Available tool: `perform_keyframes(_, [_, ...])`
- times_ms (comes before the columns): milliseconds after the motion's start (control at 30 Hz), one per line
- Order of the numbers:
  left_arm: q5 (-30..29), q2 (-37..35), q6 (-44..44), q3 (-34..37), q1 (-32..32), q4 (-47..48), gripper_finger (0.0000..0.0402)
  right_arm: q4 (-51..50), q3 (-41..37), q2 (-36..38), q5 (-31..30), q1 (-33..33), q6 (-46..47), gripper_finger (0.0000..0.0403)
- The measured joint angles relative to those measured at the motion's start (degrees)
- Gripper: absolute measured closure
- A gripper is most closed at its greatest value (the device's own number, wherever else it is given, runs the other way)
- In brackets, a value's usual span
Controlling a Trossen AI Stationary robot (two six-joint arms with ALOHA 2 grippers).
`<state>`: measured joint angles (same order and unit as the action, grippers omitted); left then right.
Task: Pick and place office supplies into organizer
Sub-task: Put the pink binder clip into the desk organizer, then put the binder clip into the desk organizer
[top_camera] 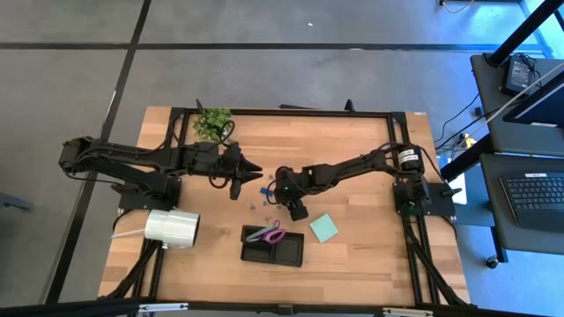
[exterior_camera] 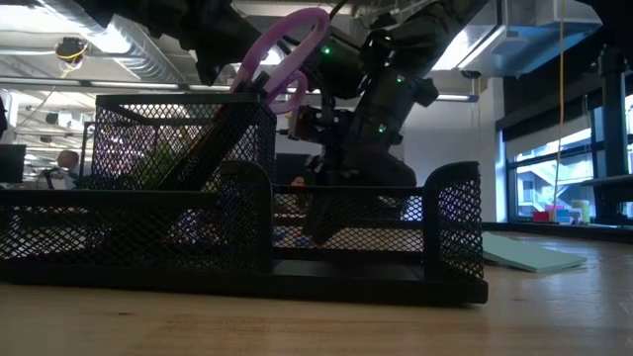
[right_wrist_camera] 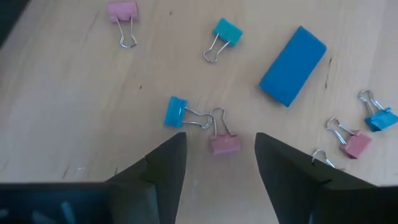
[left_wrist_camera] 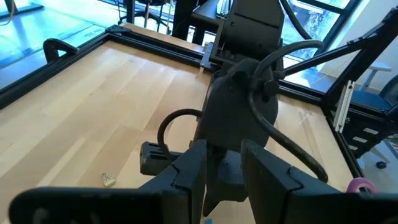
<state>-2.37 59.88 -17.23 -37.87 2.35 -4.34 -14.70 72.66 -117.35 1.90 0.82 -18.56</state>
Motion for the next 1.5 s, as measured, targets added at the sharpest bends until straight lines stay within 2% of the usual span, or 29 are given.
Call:
perform_keyframes(533, [0.0,0.0,-0.02,-0.02,0.0,-0.09,0.0306,-0.1,0.15,-1.76,0.36,0.04,0.24,0.0274])
perform_keyframes(967, [0.0,0.0,-0.02,-0.02,0.0,-0.09,0.0306,-1.03,0.09,-1.82,0.2,0.09,0.26,0.0349])
perform_keyframes(1400, [0.0,0.0,-0.02,0.0,0.0,-0.09,0.0306,-1.33,-0.11,-0.17,-0.53,0.03,4.84,0.0345])
perform_keyframes(1500, [0.0,0.0,-0.02,0.0,0.0,-0.09,0.0306,-5.97,0.2,1.82,-4.76,-0.54,6.01,0.0345])
